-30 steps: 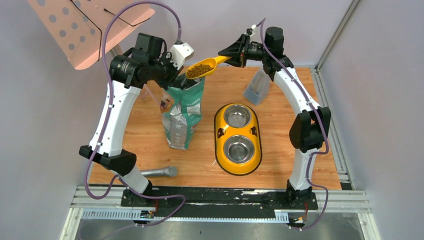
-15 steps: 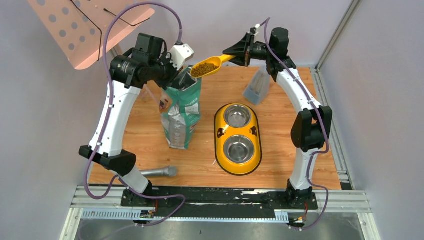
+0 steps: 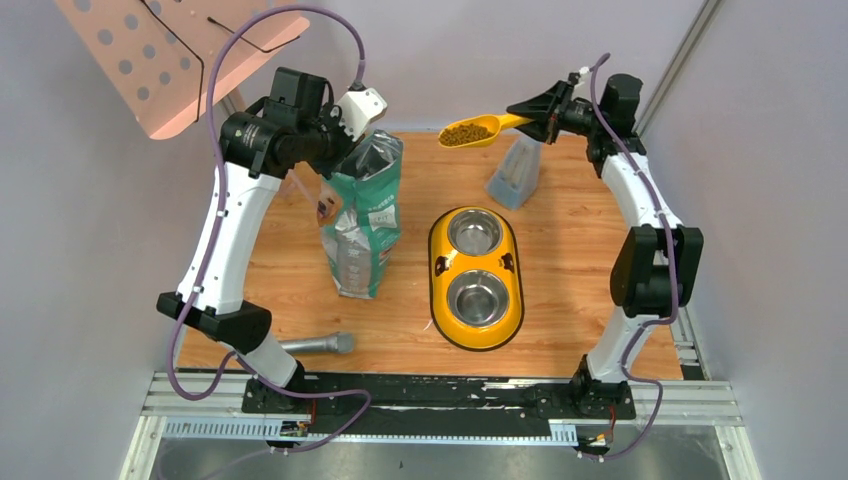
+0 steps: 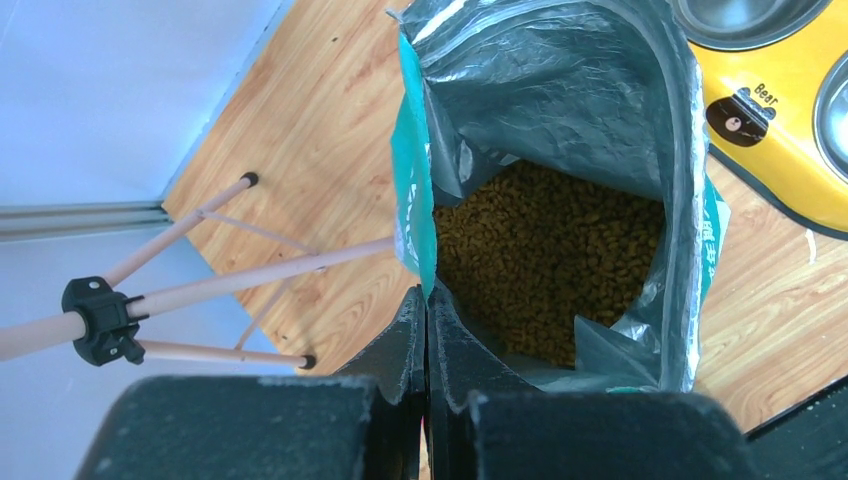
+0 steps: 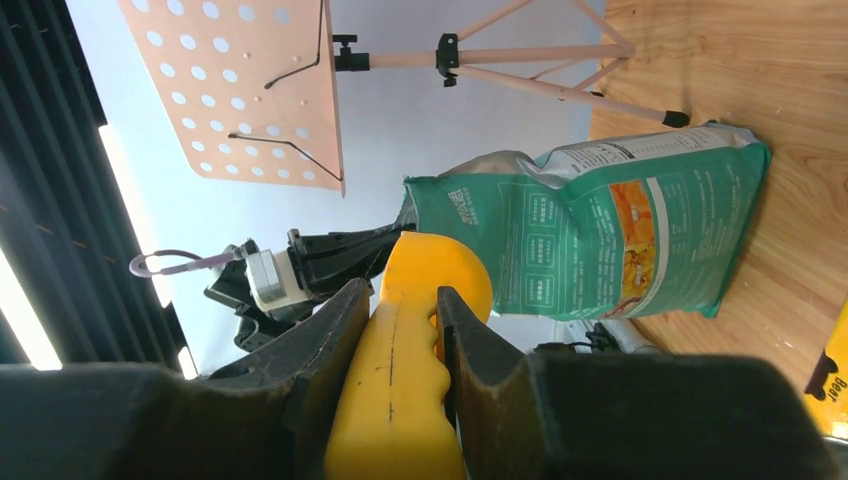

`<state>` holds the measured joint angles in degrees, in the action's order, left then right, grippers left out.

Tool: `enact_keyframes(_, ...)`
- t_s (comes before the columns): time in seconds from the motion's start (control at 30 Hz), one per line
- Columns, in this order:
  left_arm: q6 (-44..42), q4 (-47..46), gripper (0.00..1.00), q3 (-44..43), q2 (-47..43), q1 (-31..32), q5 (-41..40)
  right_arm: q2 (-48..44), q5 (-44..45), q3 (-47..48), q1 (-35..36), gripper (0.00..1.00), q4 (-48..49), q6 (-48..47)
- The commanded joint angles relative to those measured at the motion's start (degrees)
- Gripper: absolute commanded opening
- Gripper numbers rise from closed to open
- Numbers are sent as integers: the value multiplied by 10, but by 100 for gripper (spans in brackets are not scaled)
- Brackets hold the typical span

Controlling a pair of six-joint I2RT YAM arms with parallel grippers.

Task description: Serve the pet food

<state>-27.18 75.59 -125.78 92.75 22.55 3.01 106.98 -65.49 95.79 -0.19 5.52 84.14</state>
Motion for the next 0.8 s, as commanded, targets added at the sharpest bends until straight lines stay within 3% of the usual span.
enact_keyframes(0.0,-21,-52,0,-23,2,1,-17,-58,-28,-40,-31,0,72,0)
enact_keyframes(0.53,-28,-43,0,-47,23,1,3,-128,-43,-356,-136,0,441,65)
enact_keyframes(0.77,-26,-48,0,-37,14,1,11,-153,-34,-454,-158,0,431,-10)
